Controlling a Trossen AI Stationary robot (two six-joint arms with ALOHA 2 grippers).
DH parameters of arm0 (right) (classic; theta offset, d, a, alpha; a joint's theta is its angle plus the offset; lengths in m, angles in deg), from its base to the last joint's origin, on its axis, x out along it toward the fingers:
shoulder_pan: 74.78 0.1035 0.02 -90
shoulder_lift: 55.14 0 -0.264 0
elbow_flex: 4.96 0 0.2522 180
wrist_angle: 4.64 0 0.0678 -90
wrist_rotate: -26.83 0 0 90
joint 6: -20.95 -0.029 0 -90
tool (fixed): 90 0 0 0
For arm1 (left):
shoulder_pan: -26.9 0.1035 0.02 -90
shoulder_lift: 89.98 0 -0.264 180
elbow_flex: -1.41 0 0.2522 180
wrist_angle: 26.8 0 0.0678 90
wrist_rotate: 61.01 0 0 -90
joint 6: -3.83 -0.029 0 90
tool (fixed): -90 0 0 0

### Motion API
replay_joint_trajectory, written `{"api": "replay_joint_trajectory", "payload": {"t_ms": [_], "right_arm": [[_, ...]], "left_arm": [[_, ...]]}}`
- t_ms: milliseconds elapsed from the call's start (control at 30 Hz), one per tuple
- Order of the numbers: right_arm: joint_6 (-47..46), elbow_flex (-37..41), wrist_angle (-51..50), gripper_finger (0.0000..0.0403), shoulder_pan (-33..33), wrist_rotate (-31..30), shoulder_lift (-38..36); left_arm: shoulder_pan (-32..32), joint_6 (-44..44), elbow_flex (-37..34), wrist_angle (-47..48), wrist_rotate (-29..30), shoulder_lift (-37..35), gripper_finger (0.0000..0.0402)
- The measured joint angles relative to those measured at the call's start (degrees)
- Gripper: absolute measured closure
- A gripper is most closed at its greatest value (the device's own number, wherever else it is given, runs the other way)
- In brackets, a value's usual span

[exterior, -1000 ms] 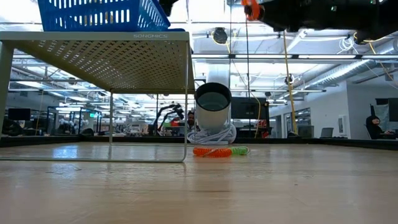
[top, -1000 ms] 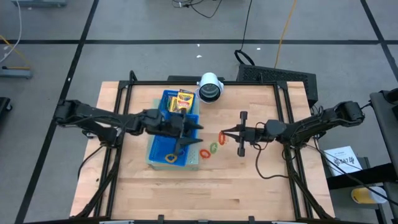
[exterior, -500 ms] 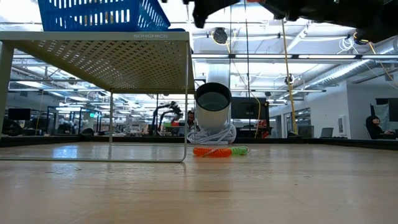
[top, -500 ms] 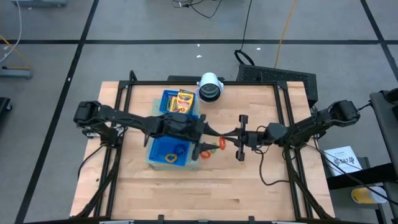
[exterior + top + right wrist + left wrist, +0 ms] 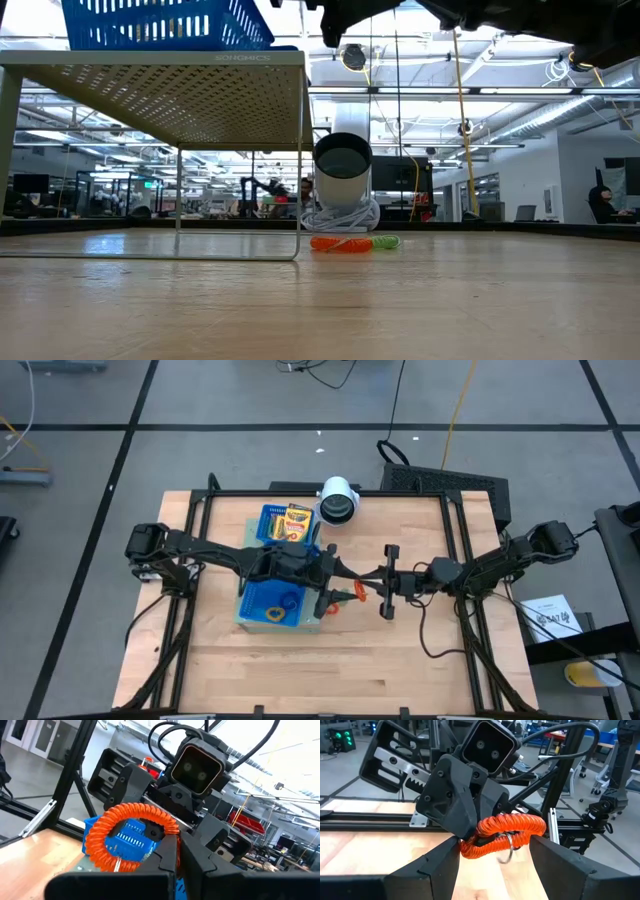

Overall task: Pick & Place Office Desk Supplies
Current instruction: Put the orange spring rubber band into the bottom blue bin on the shelf

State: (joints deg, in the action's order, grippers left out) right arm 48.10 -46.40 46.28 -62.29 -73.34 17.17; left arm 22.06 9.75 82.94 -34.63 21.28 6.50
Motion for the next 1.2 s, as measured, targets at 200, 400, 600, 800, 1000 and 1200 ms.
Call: {"api": "replay_joint_trajectory", "payload": {"t_ms": [200,400,600,800,1000,1200], "right_arm": [[-2.44,-0.02,0.75,0.0401,-0.04,2.74,0.00],[-2.12,-0.04,0.89,0.0401,0.03,0.83,0.00],[5.97,-0.04,0.59,0.0401,1.18,-6.47,-0.31],[17.29,-0.07,0.59,0.0401,4.46,-18.83,-0.31],[23.92,-0.07,0.94,0.0401,7.56,-26.48,-0.31],[26.76,-0.04,1.33,0.0401,8.90,-33.33,-0.31]], "left_arm": [[0.07,-0.20,0.00,-1.23,0.01,-0.02,0.0156],[0.13,-1.01,0.00,-1.61,0.22,-0.02,0.0156],[0.27,-1.05,0.00,-1.22,1.01,-0.06,0.0156],[0.49,-1.30,0.00,-1.02,1.86,-0.06,0.0156],[0.37,-1.71,0.00,-1.02,4.74,-0.08,0.0156],[0.07,-1.49,0.07,-1.26,3.70,-0.19,0.0156]]}}
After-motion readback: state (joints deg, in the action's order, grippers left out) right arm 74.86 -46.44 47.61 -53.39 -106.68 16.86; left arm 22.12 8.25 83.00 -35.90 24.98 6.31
